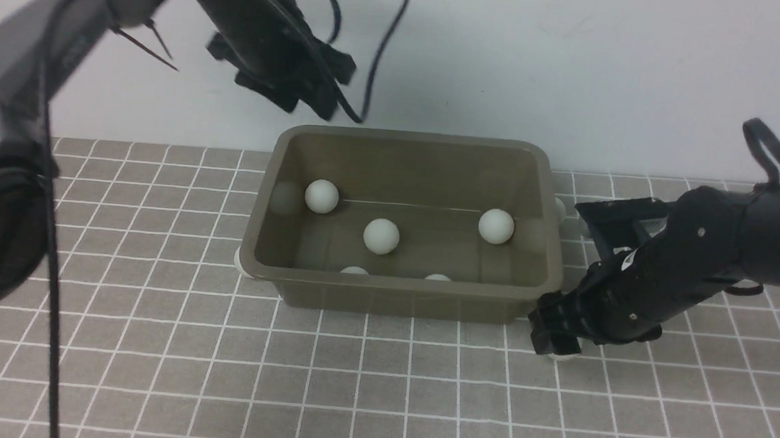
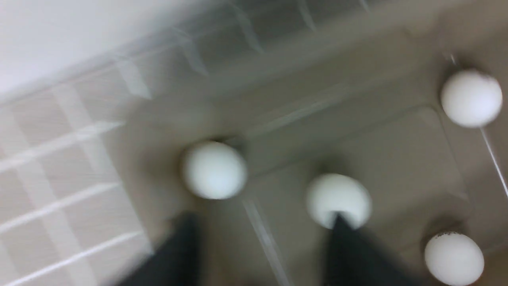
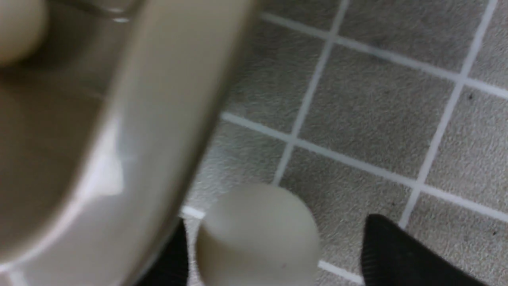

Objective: Put the table tennis balls into the box on the grey coffee tablecloth.

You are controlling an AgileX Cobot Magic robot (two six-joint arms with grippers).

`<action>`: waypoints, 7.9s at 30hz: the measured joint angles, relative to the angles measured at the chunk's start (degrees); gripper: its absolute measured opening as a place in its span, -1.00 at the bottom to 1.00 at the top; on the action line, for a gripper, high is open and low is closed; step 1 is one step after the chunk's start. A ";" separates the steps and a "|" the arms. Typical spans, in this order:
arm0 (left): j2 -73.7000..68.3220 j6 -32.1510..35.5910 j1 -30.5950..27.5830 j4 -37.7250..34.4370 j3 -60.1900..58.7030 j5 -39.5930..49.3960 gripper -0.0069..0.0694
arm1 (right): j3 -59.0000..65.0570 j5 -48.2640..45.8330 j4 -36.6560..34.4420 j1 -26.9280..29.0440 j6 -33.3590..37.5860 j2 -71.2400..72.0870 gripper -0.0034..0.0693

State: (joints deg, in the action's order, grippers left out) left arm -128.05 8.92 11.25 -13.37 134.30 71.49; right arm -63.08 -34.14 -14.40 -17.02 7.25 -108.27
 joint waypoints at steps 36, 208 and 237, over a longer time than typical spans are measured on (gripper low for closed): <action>3.57 12.05 -8.00 -6.11 -33.58 -4.94 0.43 | -40.57 -33.16 -6.67 0.00 5.85 -3.91 0.72; 119.75 -11.92 5.77 9.26 -93.57 -23.52 -0.83 | 46.08 16.43 14.08 0.15 -11.16 108.97 -0.93; 124.51 -10.77 2.43 11.18 -102.80 -30.57 -0.83 | 46.08 16.23 16.86 0.15 -10.84 108.97 -0.93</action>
State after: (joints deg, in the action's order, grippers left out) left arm -3.54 -1.86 13.67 -2.19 31.50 40.93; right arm -17.00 -17.91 2.46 -16.87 -3.58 0.70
